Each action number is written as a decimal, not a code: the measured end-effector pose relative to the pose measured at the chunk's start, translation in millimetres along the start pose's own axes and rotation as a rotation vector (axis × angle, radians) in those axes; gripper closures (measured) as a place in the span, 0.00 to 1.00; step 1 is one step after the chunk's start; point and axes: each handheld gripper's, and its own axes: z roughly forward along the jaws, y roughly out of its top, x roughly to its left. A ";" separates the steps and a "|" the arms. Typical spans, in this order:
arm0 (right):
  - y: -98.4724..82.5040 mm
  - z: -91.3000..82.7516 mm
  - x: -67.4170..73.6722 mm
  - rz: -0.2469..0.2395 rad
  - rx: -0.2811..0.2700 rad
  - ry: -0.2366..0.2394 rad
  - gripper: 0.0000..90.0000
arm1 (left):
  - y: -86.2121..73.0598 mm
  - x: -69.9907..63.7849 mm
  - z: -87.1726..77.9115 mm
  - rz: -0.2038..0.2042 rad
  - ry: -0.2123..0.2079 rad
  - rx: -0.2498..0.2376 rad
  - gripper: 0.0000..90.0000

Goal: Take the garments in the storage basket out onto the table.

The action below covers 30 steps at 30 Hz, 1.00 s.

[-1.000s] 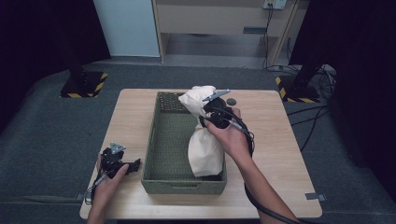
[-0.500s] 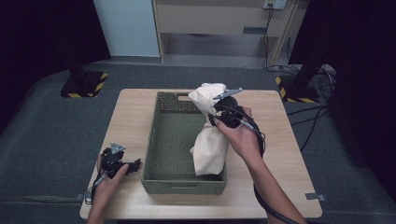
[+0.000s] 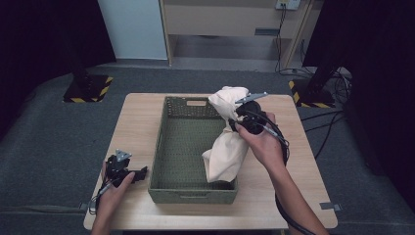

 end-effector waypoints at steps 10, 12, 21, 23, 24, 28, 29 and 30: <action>-7.3 -4.8 -10.8 0.015 0.002 -0.021 0.62 | 0.0 0.0 0.0 0.000 0.000 0.000 0.00; -8.6 -5.7 -13.3 0.018 0.003 -0.024 0.62 | 0.0 0.0 0.0 0.000 0.000 0.000 0.00; -15.1 -9.7 -25.7 0.035 0.008 -0.044 0.62 | 0.0 0.0 0.0 0.000 0.000 0.000 0.00; -17.5 -10.3 -30.3 0.041 0.010 -0.050 0.62 | 0.0 0.0 0.0 0.000 0.000 0.000 0.00; -18.3 -10.4 -31.7 0.043 0.011 -0.054 0.62 | 0.0 0.0 0.0 0.000 0.000 0.000 0.00; -21.1 -11.2 -36.5 0.047 0.017 -0.063 0.62 | 0.0 0.0 0.0 0.000 0.000 0.000 0.00; -21.6 -11.2 -37.7 0.048 0.018 -0.065 0.62 | 0.0 0.0 0.0 0.000 0.000 0.000 0.00; -22.2 -11.0 -38.9 0.049 0.019 -0.066 0.62 | 0.0 0.0 0.0 0.000 0.000 0.000 0.00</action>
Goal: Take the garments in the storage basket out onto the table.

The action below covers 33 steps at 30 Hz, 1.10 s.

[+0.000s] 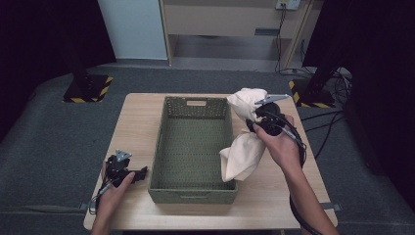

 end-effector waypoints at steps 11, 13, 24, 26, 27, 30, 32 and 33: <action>-3.0 0.4 -6.3 0.007 0.008 -0.010 0.62 | 0.0 0.0 0.0 0.000 0.000 0.000 0.00; -4.8 -0.2 -10.1 0.013 0.012 -0.017 0.62 | 0.0 0.0 0.0 0.000 0.000 0.000 0.00; -11.9 -1.9 -22.2 0.028 0.025 -0.035 0.62 | 0.0 0.0 0.0 0.000 0.000 0.000 0.00; -12.4 -2.1 -23.2 0.028 0.029 -0.036 0.62 | 0.0 0.0 0.0 0.000 0.000 0.000 0.00; -12.8 -2.5 -24.4 0.029 0.029 -0.039 0.62 | 0.0 0.0 0.0 0.000 0.000 0.000 0.00; -14.8 -3.7 -28.1 0.031 0.032 -0.048 0.62 | 0.0 0.0 0.0 0.000 0.000 0.000 0.00; -15.3 -3.8 -28.7 0.031 0.033 -0.048 0.62 | 0.0 0.0 0.0 0.000 0.000 0.000 0.00; -15.7 -3.8 -29.2 0.031 0.034 -0.049 0.62 | 0.0 0.0 0.0 0.000 0.000 0.000 0.00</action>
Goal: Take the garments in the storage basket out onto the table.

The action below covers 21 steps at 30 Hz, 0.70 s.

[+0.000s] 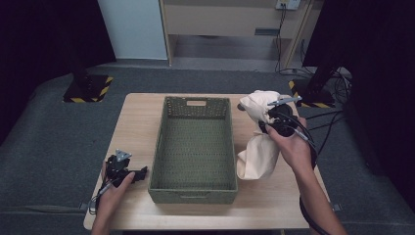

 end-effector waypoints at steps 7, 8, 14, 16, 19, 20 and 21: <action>-4.9 2.3 -5.7 0.011 0.009 -0.010 0.62 | 0.0 0.0 0.0 0.000 0.000 0.000 0.00; -5.6 2.5 -6.4 0.012 0.010 -0.011 0.62 | 0.0 0.0 0.0 0.000 0.000 0.000 0.00; -8.7 3.5 -11.1 0.018 0.016 -0.016 0.62 | 0.0 0.0 0.0 0.000 0.000 0.000 0.00; -9.6 3.5 -12.6 0.021 0.017 -0.018 0.62 | 0.0 0.0 0.0 0.000 0.000 0.000 0.00; -10.2 3.3 -13.8 0.022 0.017 -0.020 0.62 | 0.0 0.0 0.0 0.000 0.000 0.000 0.00; -10.1 3.3 -14.1 0.022 0.018 -0.020 0.62 | 0.0 0.0 0.0 0.000 0.000 0.000 0.00; -10.0 3.4 -14.3 0.021 0.018 -0.020 0.62 | 0.0 0.0 0.0 0.000 0.000 0.000 0.00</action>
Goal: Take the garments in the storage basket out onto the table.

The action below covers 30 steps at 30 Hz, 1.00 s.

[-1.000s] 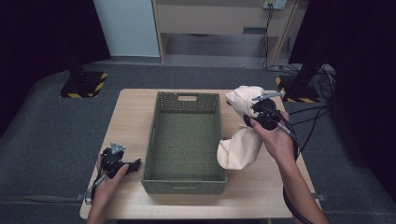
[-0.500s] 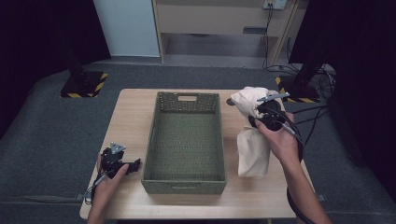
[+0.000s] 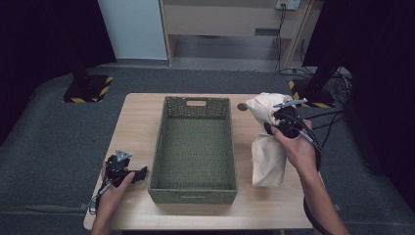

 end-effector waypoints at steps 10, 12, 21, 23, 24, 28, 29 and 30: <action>3.1 14.4 -6.7 0.009 0.022 -0.012 0.62 | 0.0 0.0 0.0 0.000 0.000 0.000 0.00; 3.5 20.8 -8.5 0.017 0.031 -0.011 0.62 | 0.0 0.0 0.0 0.000 0.000 0.000 0.00; 10.4 46.7 -12.7 0.024 0.055 -0.007 0.62 | 0.0 0.0 0.0 0.000 0.000 0.000 0.00; 12.4 54.7 -14.3 0.027 0.057 -0.007 0.62 | 0.0 0.0 0.0 0.001 0.000 0.000 0.00; 13.0 57.4 -14.7 0.028 0.061 -0.007 0.62 | 0.0 0.0 0.0 0.000 0.000 0.000 0.00; 14.1 66.3 -15.8 0.024 0.073 -0.009 0.62 | 0.0 0.0 0.0 0.000 0.000 0.000 0.00; 14.2 69.1 -16.0 0.022 0.076 -0.009 0.62 | 0.0 0.0 0.0 0.000 0.000 0.000 0.00; 14.3 71.8 -16.2 0.022 0.079 -0.008 0.61 | 0.0 0.0 0.0 0.001 0.000 0.000 0.00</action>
